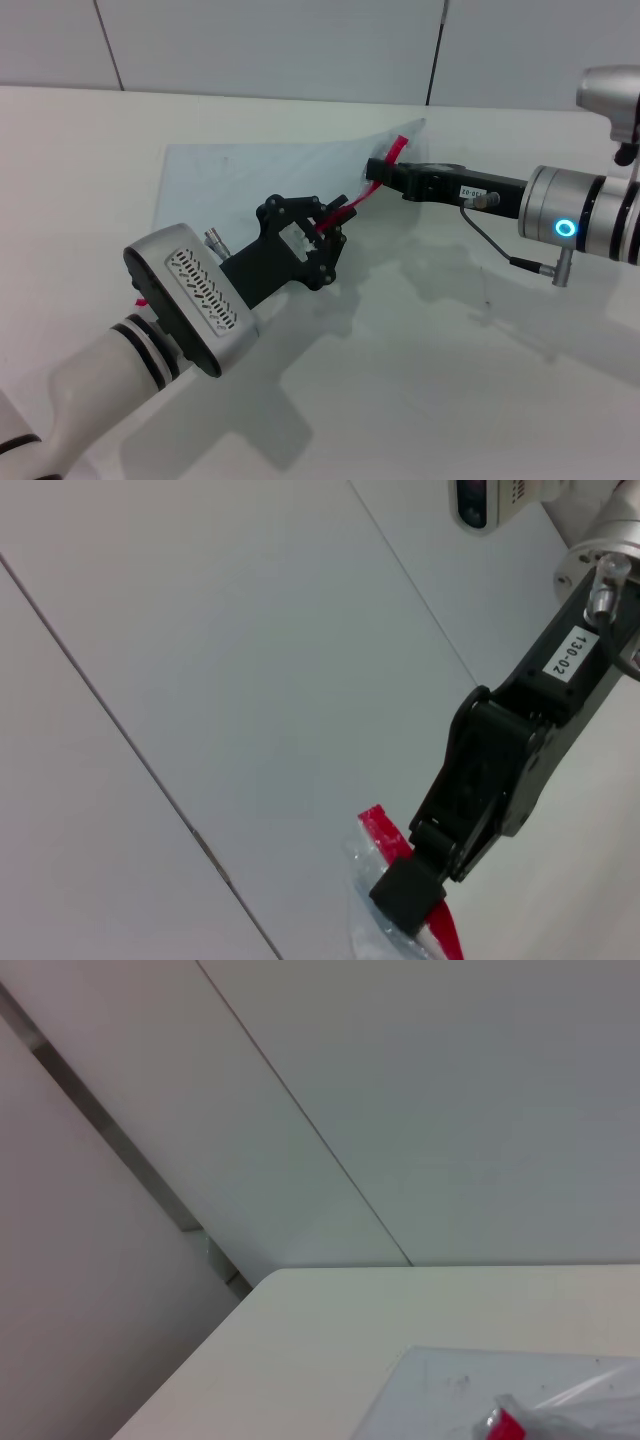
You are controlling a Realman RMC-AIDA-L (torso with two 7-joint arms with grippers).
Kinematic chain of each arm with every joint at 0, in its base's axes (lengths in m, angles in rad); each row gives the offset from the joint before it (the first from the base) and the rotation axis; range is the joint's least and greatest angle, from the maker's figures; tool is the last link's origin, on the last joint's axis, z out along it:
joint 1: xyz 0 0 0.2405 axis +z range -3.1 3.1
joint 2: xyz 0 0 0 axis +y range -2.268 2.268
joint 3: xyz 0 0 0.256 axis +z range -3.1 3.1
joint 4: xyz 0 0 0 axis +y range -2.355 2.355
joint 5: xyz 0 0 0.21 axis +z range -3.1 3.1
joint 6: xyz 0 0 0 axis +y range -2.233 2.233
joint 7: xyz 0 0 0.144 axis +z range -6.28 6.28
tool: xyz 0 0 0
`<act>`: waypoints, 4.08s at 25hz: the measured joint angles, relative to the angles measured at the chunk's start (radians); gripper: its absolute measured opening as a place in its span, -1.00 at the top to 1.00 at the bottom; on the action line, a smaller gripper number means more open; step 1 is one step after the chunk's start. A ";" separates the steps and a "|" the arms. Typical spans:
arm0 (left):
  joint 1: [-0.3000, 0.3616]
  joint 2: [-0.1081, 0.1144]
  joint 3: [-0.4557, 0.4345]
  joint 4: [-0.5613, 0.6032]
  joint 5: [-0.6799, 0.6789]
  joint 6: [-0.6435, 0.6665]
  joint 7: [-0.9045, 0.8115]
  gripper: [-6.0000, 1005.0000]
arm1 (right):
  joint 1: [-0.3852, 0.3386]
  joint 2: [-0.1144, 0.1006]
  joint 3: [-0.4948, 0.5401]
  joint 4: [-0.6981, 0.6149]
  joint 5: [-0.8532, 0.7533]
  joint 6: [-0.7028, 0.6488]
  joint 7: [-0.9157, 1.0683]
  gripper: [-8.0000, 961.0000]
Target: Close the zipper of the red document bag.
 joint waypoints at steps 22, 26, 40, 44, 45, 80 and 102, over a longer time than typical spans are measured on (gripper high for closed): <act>0.000 0.000 0.009 -0.002 -0.019 -0.007 -0.001 0.82 | -0.029 -0.004 0.000 -0.053 0.066 -0.002 -0.003 0.81; 0.002 0.001 0.009 -0.002 -0.018 -0.007 0.000 0.83 | -0.051 -0.006 0.000 -0.083 0.100 -0.009 0.003 0.80; 0.012 0.003 0.009 -0.002 -0.021 -0.009 -0.001 0.81 | -0.135 -0.010 0.000 -0.166 0.194 -0.026 0.019 0.79; 0.014 0.003 0.009 -0.001 -0.022 -0.009 -0.001 0.79 | -0.156 -0.014 0.000 -0.187 0.214 -0.035 0.026 0.79; 0.014 0.003 0.009 0.000 -0.023 -0.009 -0.001 0.78 | -0.162 -0.014 0.000 -0.195 0.218 -0.038 0.031 0.78; 0.033 0.004 -0.001 0.007 -0.026 0.028 -0.008 0.62 | -0.295 -0.012 0.062 -0.300 0.339 -0.066 0.058 0.75; 0.074 0.009 -0.002 0.062 -0.250 0.229 -0.140 0.01 | -0.392 -0.001 0.193 -0.226 0.526 -0.317 -0.337 0.01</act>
